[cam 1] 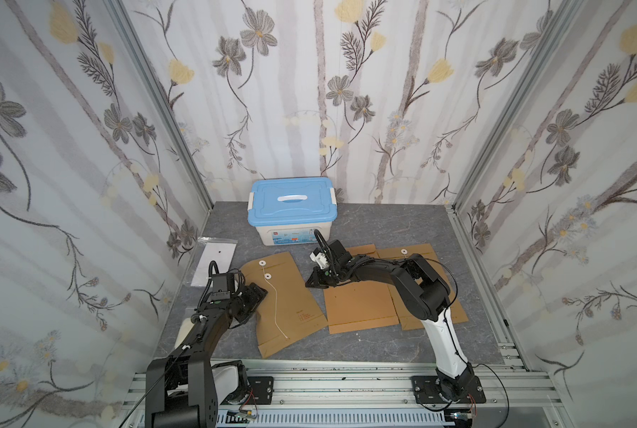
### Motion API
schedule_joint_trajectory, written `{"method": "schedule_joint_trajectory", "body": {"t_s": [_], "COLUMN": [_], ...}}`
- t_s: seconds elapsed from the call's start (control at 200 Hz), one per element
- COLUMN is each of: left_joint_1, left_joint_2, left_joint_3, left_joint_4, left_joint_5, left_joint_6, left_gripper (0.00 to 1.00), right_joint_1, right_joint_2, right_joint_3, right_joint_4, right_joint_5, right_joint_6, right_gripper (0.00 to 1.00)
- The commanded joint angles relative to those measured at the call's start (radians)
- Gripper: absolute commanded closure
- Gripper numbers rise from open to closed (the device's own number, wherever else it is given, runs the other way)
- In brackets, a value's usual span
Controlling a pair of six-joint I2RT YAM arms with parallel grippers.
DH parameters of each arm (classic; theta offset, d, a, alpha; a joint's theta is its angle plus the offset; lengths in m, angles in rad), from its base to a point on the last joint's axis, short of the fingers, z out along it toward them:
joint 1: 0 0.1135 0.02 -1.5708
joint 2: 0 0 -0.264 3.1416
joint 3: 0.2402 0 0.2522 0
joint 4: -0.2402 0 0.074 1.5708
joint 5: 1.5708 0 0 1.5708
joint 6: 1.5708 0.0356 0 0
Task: Close the mouth of the file bag
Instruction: Pick up the file bag from the center of the board.
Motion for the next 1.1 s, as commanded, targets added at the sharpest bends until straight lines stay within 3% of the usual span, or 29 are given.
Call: {"method": "schedule_joint_trajectory", "body": {"t_s": [0.0, 0.065, 0.3, 0.43, 0.535, 0.909, 1.094], "left_joint_1": [0.0, 0.001, 0.0, -0.001, -0.015, -0.203, -0.268], "left_joint_2": [-0.002, -0.01, 0.053, 0.082, 0.099, 0.209, 0.292], "left_joint_3": [0.022, 0.027, 0.017, 0.02, 0.021, 0.065, 0.092], "left_joint_4": [-0.016, -0.031, 0.039, 0.056, 0.074, 0.143, 0.183], "left_joint_5": [-0.002, -0.022, 0.015, 0.017, 0.025, -0.029, -0.036], "left_joint_6": [0.019, 0.028, 0.004, 0.001, -0.012, -0.079, -0.107], "left_gripper": [0.06, 0.0, 0.0, 0.0, 0.01, 0.01, 0.02], "right_joint_1": [-0.007, -0.019, -0.014, -0.022, -0.03, -0.118, -0.126], "right_joint_2": [-0.019, -0.03, -0.033, -0.054, -0.089, -0.216, -0.163], "right_joint_3": [-0.047, -0.077, -0.119, -0.187, -0.221, -0.416, -0.484], "right_joint_4": [0.063, 0.137, 0.385, 0.538, 0.546, 0.628, 0.859], "right_joint_5": [-0.047, -0.07, -0.22, -0.24, -0.238, -0.257, -0.28], "right_joint_6": [0.054, 0.093, 0.199, 0.287, 0.289, 0.266, 0.337], "right_gripper": [0.93, 0.95, 0.98, 1.0, 1.0, 1.0, 0.93]}}
